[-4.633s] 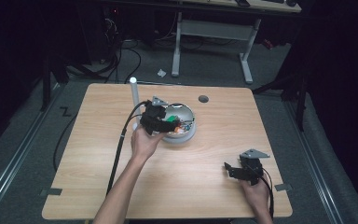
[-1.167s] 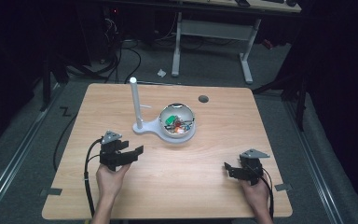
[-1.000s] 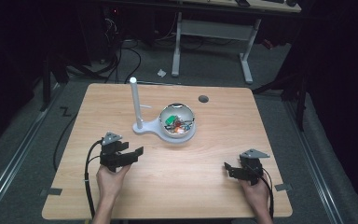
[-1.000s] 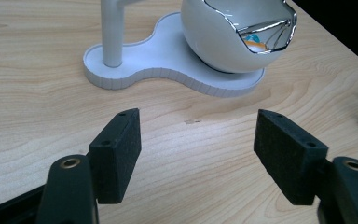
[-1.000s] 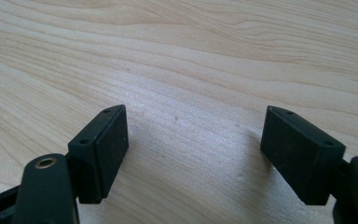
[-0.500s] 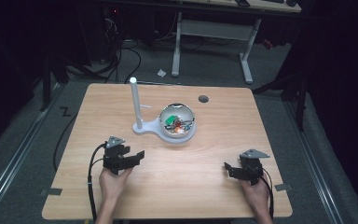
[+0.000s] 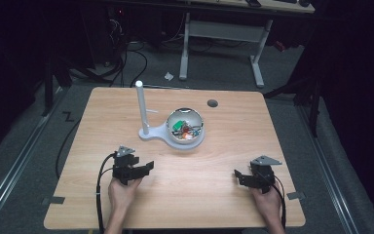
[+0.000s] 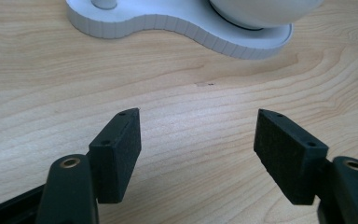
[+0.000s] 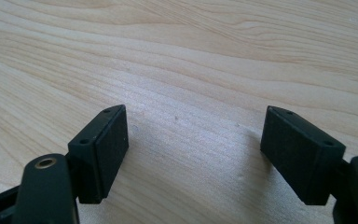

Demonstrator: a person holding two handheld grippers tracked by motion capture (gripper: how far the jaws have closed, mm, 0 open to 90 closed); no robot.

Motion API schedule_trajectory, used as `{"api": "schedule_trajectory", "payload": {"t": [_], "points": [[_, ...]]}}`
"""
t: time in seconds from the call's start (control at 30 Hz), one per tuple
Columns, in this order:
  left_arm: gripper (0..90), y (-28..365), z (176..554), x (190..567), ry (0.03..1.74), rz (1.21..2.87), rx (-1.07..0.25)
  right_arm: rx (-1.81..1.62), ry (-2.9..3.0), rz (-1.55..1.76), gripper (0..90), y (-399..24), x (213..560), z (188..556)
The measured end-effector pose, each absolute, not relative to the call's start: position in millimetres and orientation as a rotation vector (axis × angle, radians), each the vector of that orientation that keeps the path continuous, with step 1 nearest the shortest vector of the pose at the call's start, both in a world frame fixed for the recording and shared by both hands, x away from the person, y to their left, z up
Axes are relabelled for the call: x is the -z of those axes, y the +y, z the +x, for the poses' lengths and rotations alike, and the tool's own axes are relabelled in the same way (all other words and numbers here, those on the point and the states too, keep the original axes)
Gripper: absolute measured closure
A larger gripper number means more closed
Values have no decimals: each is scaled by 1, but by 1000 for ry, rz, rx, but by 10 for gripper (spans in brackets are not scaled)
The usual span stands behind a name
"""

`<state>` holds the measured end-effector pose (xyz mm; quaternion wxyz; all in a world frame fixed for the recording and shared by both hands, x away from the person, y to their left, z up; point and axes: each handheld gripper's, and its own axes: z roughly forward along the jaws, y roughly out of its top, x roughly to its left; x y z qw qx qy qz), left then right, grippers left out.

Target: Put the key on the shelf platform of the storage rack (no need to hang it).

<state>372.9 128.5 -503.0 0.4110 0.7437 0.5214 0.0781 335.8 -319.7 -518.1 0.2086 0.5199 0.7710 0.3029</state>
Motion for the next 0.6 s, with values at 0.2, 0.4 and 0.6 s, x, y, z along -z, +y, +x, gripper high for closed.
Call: {"api": "schedule_trajectory", "payload": {"t": [0.2, 0.4, 0.6], "points": [[325, 124, 373, 508, 1314, 1880, -208, -843, 2145, 1447, 235, -320, 518, 336], [322, 120, 373, 512, 1314, 1896, -235, -843, 2145, 1445, 235, -320, 518, 336], [319, 114, 372, 517, 1306, 1933, -277, -843, 2145, 1447, 235, -320, 518, 336]]}}
